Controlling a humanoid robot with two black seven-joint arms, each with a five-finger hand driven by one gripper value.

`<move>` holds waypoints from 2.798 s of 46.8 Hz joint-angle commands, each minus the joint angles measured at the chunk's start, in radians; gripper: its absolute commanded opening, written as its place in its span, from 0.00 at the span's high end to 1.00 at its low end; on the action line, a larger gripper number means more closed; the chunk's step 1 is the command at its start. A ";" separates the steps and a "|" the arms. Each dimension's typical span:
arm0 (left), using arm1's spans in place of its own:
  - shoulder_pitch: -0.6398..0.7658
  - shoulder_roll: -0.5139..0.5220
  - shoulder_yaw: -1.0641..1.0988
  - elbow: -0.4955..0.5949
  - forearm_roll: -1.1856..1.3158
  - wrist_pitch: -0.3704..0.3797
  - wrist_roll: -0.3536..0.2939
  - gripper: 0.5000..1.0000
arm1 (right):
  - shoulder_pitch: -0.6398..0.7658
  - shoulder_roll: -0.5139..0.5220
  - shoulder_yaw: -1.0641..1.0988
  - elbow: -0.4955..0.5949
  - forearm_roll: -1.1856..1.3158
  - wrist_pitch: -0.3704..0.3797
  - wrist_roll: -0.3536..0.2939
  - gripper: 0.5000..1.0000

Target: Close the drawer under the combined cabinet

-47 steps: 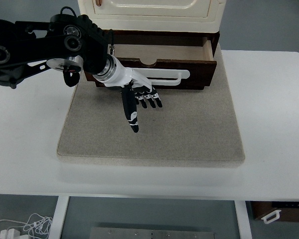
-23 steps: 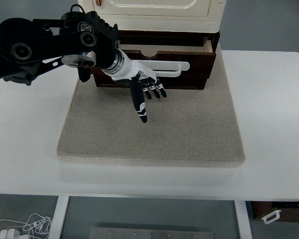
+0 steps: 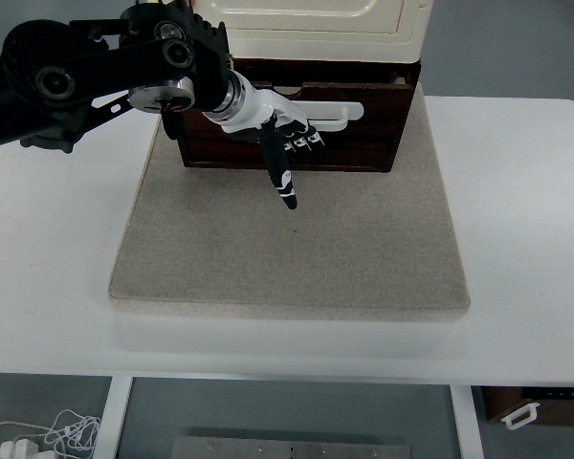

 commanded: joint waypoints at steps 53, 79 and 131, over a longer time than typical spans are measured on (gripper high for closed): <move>0.052 -0.026 -0.207 -0.046 0.009 -0.045 -0.095 0.00 | 0.000 0.000 0.000 0.000 0.000 0.001 0.000 0.10; 0.092 -0.018 -0.728 -0.025 0.006 -0.044 -0.313 0.00 | 0.000 0.000 -0.001 0.000 0.000 0.000 0.000 0.10; 0.033 0.157 -1.154 0.494 -0.014 0.134 -0.466 0.00 | 0.000 0.000 -0.001 -0.001 0.000 0.000 0.000 0.10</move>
